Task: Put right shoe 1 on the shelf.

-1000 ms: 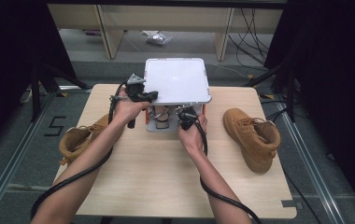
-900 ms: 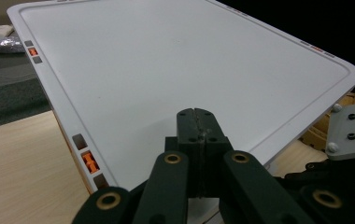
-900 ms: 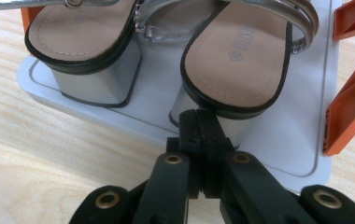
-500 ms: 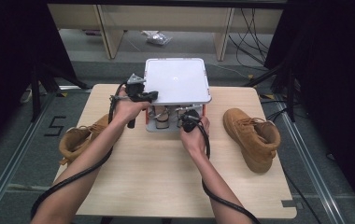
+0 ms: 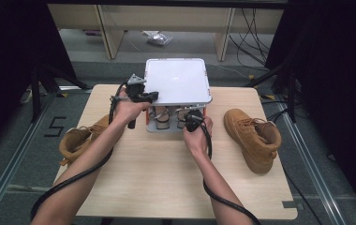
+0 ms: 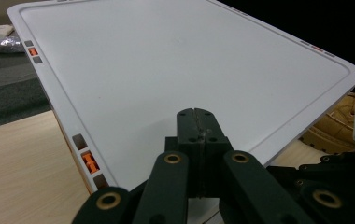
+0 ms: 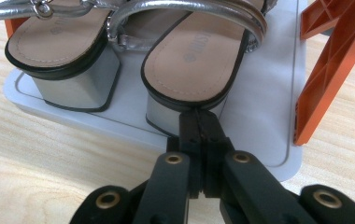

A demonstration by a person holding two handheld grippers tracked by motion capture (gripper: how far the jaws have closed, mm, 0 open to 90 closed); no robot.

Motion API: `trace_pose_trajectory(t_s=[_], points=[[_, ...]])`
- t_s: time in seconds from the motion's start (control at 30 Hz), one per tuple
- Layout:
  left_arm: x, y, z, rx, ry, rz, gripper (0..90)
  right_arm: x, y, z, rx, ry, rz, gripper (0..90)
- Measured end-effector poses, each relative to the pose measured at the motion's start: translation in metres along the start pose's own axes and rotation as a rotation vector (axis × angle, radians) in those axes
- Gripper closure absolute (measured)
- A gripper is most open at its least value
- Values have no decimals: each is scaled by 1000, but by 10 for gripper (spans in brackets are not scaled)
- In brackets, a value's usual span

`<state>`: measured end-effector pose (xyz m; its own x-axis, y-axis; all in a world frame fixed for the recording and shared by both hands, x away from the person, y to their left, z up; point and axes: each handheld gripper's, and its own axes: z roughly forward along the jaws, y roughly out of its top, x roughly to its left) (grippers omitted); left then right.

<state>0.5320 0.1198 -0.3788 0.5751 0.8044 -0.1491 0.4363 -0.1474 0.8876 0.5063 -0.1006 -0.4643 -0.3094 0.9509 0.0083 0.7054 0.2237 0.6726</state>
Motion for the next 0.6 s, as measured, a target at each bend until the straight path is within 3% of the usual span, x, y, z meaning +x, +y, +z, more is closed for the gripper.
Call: trace_pose_trajectory(t_s=[0.13, 0.27, 0.43, 0.47, 0.6], points=[[0, 0, 0, 1, 3, 0, 897, -3, -1, 1, -20, 23, -19, 895], [0, 1, 0, 2, 3, 0, 897, -4, -4, -9, -29, 44, -9, 842], [0, 2, 0, 1, -1, -2, 894, -12, -23, -35, -71, 72, -30, 686], [1, 2, 0, 3, -7, -7, 890, -14, -29, -41, -77, 79, -54, 666], [1, 7, -5, 5, -19, -15, 818, -20, -51, -62, -135, 105, -63, 583]])
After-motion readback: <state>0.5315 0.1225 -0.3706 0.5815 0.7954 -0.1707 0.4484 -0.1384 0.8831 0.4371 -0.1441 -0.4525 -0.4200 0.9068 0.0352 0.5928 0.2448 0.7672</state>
